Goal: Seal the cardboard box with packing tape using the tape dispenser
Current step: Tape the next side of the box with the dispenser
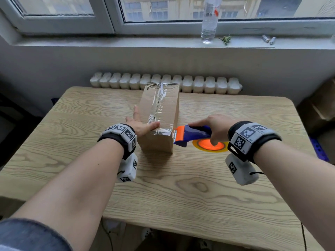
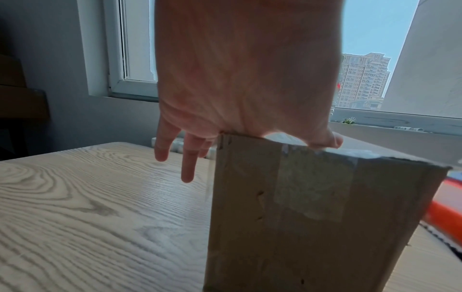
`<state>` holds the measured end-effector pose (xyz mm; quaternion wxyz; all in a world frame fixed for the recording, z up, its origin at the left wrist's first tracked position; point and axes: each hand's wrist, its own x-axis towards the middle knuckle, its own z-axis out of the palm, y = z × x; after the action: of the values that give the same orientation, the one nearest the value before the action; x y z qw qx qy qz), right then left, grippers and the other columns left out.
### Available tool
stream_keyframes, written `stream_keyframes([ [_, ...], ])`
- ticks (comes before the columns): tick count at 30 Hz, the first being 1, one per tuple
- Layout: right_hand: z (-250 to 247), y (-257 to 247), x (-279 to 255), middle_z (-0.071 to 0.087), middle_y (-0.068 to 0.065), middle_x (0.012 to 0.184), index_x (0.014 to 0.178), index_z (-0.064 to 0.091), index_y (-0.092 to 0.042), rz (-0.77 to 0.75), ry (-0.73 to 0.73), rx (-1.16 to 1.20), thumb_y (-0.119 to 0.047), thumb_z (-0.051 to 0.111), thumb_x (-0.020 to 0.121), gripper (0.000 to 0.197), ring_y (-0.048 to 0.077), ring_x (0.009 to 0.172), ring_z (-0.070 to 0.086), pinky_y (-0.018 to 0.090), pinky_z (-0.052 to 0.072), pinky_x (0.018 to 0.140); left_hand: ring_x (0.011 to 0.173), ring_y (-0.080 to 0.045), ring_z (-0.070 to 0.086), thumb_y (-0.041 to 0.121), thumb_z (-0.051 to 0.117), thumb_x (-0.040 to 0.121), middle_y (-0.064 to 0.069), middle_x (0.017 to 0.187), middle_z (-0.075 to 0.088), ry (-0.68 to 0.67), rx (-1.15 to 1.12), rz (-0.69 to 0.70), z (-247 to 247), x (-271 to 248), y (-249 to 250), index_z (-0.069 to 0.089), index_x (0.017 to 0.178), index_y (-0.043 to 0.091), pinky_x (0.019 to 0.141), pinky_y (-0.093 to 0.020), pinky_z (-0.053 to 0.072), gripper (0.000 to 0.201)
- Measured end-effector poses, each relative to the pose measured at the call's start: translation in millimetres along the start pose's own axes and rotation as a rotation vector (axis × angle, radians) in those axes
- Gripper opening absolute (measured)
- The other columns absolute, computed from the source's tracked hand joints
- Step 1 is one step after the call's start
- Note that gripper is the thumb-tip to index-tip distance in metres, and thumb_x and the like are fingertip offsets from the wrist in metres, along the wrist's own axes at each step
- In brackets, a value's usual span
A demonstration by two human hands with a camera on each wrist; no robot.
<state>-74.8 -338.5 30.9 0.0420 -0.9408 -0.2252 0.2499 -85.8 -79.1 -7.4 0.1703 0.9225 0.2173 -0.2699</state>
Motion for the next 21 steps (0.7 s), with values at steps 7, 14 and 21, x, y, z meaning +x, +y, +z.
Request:
stream_keyframes([
  [7, -1, -9, 12, 0.056, -0.006, 0.096, 0.133, 0.047, -0.049, 0.04, 0.039, 0.052, 0.002, 0.061, 0.069, 0.082, 0.02, 0.084, 0.053, 0.027, 0.041, 0.056, 0.147, -0.041, 0.012, 0.085, 0.039, 0.07, -0.024, 0.159, -0.008, 0.004, 0.004, -0.001, 1, 2, 1, -0.034, 0.144, 0.03, 0.12, -0.051, 0.011, 0.118],
  [14, 4, -1, 18, 0.057, -0.009, 0.076, 0.125, 0.058, -0.043, 0.133, -0.062, 0.228, -0.008, 0.069, 0.068, 0.068, 0.007, 0.064, 0.051, 0.022, 0.039, 0.052, 0.145, -0.041, 0.018, 0.085, 0.039, 0.071, -0.022, 0.159, -0.003, 0.013, 0.01, 0.004, 0, 1, 2, -0.033, 0.144, 0.03, 0.117, -0.051, 0.017, 0.116],
  [21, 6, -2, 21, 0.057, -0.011, 0.081, 0.126, 0.058, -0.042, 0.17, -0.143, 0.16, -0.007, 0.069, 0.069, 0.068, 0.008, 0.068, 0.051, 0.022, 0.041, 0.056, 0.145, -0.041, 0.017, 0.082, 0.042, 0.072, -0.021, 0.159, -0.002, 0.021, -0.013, -0.001, 0, -1, 2, -0.031, 0.146, 0.03, 0.117, -0.051, 0.017, 0.116],
])
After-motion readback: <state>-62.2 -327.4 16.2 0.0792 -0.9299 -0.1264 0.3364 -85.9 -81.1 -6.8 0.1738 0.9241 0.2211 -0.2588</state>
